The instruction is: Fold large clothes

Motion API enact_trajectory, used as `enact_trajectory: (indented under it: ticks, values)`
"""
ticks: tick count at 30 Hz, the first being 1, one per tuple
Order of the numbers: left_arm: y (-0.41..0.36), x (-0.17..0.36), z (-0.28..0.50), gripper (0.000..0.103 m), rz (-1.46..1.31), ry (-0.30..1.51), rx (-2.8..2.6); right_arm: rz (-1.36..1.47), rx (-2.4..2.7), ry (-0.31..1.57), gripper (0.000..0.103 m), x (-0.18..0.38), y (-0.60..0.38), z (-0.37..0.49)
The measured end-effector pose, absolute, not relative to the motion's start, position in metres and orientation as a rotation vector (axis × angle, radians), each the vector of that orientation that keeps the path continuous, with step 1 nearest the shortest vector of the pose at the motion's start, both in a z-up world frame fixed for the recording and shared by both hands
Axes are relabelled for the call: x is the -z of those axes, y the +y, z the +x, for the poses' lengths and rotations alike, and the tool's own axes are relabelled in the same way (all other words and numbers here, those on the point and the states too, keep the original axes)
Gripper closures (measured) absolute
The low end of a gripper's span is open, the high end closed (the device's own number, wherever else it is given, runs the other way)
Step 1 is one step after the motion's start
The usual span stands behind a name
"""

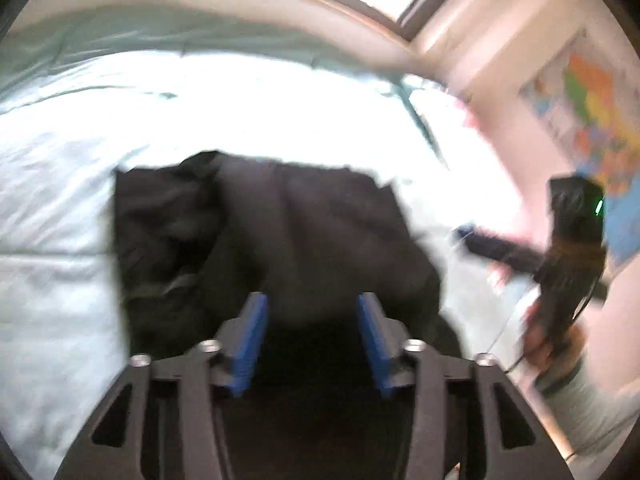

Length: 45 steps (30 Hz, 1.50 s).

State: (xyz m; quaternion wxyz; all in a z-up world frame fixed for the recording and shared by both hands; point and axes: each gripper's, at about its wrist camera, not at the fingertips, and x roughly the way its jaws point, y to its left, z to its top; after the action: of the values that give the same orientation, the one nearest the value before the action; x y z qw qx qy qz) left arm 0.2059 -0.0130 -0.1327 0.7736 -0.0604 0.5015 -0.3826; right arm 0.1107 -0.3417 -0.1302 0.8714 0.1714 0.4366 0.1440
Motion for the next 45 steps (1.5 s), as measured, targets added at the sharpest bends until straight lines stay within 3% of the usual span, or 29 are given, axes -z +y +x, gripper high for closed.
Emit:
enact_trajectory:
  ticks: [4, 7, 10, 13, 17, 21, 23, 25, 30, 35, 41, 45]
  values:
    - [-0.042, 0.156, 0.235, 0.048, -0.24, 1.17, 0.891, 0.301, -0.3, 1.0, 0.039, 0.147, -0.299, 0.155]
    - [-0.053, 0.216, 0.249, 0.048, -0.181, 1.348, 0.763, 0.172, -0.202, 1.139, 0.039, 0.199, -0.28, 0.177]
    - [-0.046, 0.283, 0.261, 0.071, -0.288, 1.506, 0.664, 0.234, -0.187, 1.302, 0.038, 0.272, -0.283, 0.185]
    - [-0.026, 0.307, 0.27, 0.084, -0.496, 1.524, 0.642, 0.322, -0.186, 1.238, 0.036, 0.3, -0.29, 0.179]
    - [-0.024, 0.287, 0.256, 0.086, -0.417, 1.462, 0.676, 0.271, -0.173, 1.212, 0.035, 0.285, -0.279, 0.171]
    - [-0.028, 0.238, 0.227, 0.078, -0.305, 1.352, 0.77, 0.272, -0.248, 1.117, 0.035, 0.24, -0.273, 0.145]
    - [-0.03, 0.223, 0.212, 0.052, -0.297, 1.288, 0.827, 0.258, -0.27, 1.052, 0.035, 0.222, -0.269, 0.13]
    - [-0.034, 0.23, 0.21, 0.046, -0.273, 1.275, 0.806, 0.247, -0.272, 1.038, 0.035, 0.221, -0.263, 0.118]
    - [-0.06, 0.293, 0.219, 0.049, -0.163, 1.419, 0.681, 0.312, -0.207, 1.227, 0.035, 0.296, -0.254, 0.126]
    - [-0.057, 0.243, 0.196, 0.049, -0.115, 1.337, 0.678, 0.308, -0.208, 1.223, 0.035, 0.272, -0.248, 0.12]
    - [0.043, 0.197, 0.123, 0.048, -0.226, 1.28, 0.628, 0.408, -0.196, 1.154, 0.035, 0.233, -0.267, 0.057]
    - [0.125, 0.204, 0.08, 0.047, -0.278, 1.314, 0.476, 0.497, -0.129, 1.169, 0.035, 0.236, -0.301, 0.015]
